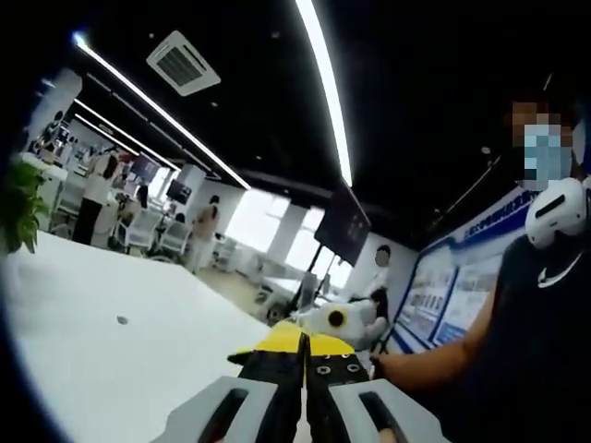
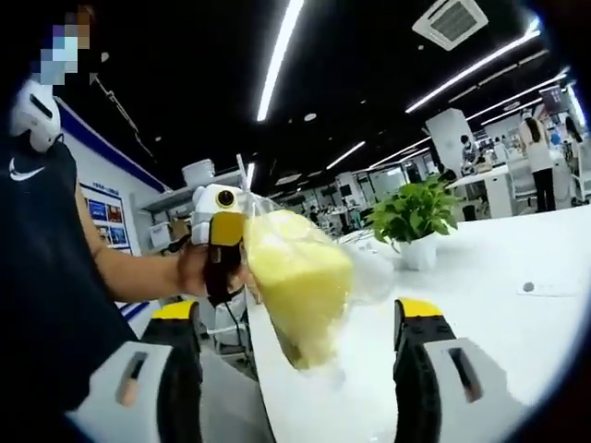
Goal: Compare the silicone blocks by pressing each to a similar depth, holding the contact briefly, and releasing to observe deformation and rebound differences across the visible hardness samples.
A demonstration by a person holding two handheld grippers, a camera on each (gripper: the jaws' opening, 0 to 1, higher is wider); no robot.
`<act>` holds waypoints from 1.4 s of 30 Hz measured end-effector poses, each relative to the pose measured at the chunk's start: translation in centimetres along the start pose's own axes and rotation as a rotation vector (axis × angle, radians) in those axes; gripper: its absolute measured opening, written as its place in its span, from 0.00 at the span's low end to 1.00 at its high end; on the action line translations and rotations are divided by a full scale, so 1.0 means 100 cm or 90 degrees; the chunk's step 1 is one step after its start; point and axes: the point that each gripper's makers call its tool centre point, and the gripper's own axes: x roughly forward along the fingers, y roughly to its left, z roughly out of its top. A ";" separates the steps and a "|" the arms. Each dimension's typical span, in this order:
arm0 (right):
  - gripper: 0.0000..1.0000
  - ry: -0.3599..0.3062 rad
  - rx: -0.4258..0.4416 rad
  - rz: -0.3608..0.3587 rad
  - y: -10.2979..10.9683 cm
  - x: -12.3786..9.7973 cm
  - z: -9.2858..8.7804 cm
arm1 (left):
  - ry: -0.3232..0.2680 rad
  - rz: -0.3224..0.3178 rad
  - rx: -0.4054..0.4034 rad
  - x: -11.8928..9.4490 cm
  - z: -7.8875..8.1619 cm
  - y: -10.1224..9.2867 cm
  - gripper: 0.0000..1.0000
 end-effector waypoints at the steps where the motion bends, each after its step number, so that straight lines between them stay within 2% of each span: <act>1: 0.92 -0.003 0.000 -0.010 -0.002 -0.003 0.002 | -0.004 0.004 -0.004 -0.002 0.002 0.002 0.00; 2: 0.96 -0.015 -0.010 -0.031 -0.007 -0.006 0.005 | -0.005 0.003 -0.003 -0.003 0.003 0.004 0.00; 4: 0.97 -0.019 -0.053 -0.048 -0.011 -0.014 0.005 | -0.006 0.004 -0.004 -0.005 0.005 0.007 0.00; 7: 0.97 -0.009 -0.027 -0.083 -0.018 -0.029 0.001 | -0.013 0.007 -0.015 -0.007 0.008 0.011 0.00; 9: 0.97 -0.009 -0.022 -0.122 -0.028 -0.043 -0.001 | -0.015 0.022 -0.036 -0.009 0.008 0.021 0.00; 12: 0.97 0.005 -0.032 -0.143 -0.035 -0.056 -0.006 | -0.016 0.031 -0.045 -0.012 0.005 0.031 0.00; 15: 0.97 -0.007 -0.019 -0.191 -0.052 -0.078 -0.011 | 0.004 0.055 -0.109 -0.019 -0.019 0.059 0.00; 17: 0.97 -0.002 -0.002 -0.212 -0.060 -0.089 -0.020 | 0.012 0.058 -0.131 -0.021 -0.032 0.067 0.00; 20: 0.97 -0.002 -0.005 -0.245 -0.067 -0.102 -0.028 | 0.024 0.074 -0.136 -0.027 -0.048 0.081 0.00; 23: 0.97 0.042 -0.061 -0.352 -0.089 -0.129 -0.045 | 0.014 0.089 -0.160 -0.036 -0.055 0.092 0.00; 25: 0.97 0.041 -0.052 -0.349 -0.088 -0.139 -0.056 | 0.007 0.100 -0.169 -0.039 -0.057 0.098 0.00; 28: 0.97 0.054 -0.050 -0.371 -0.091 -0.157 -0.073 | 0.003 0.105 -0.199 -0.044 -0.063 0.104 0.00; 31: 0.97 0.077 -0.044 -0.384 -0.092 -0.166 -0.088 | 0.000 0.108 -0.212 -0.046 -0.067 0.108 0.00; 33: 0.97 0.085 -0.036 -0.377 -0.090 -0.167 -0.096 | 0.003 0.114 -0.218 -0.048 -0.072 0.116 0.00; 36: 0.97 0.155 -0.062 -0.407 -0.093 -0.173 -0.122 | 0.012 0.118 -0.237 -0.050 -0.081 0.124 0.00; 37: 0.97 0.159 -0.060 -0.418 -0.095 -0.175 -0.126 | 0.013 0.117 -0.242 -0.051 -0.083 0.126 0.00; 40: 0.97 0.133 -0.023 -0.421 -0.090 -0.178 -0.130 | 0.013 0.120 -0.265 -0.054 -0.088 0.134 0.00; 42: 0.97 0.138 -0.012 -0.428 -0.091 -0.183 -0.136 | 0.015 0.127 -0.274 -0.056 -0.093 0.139 0.00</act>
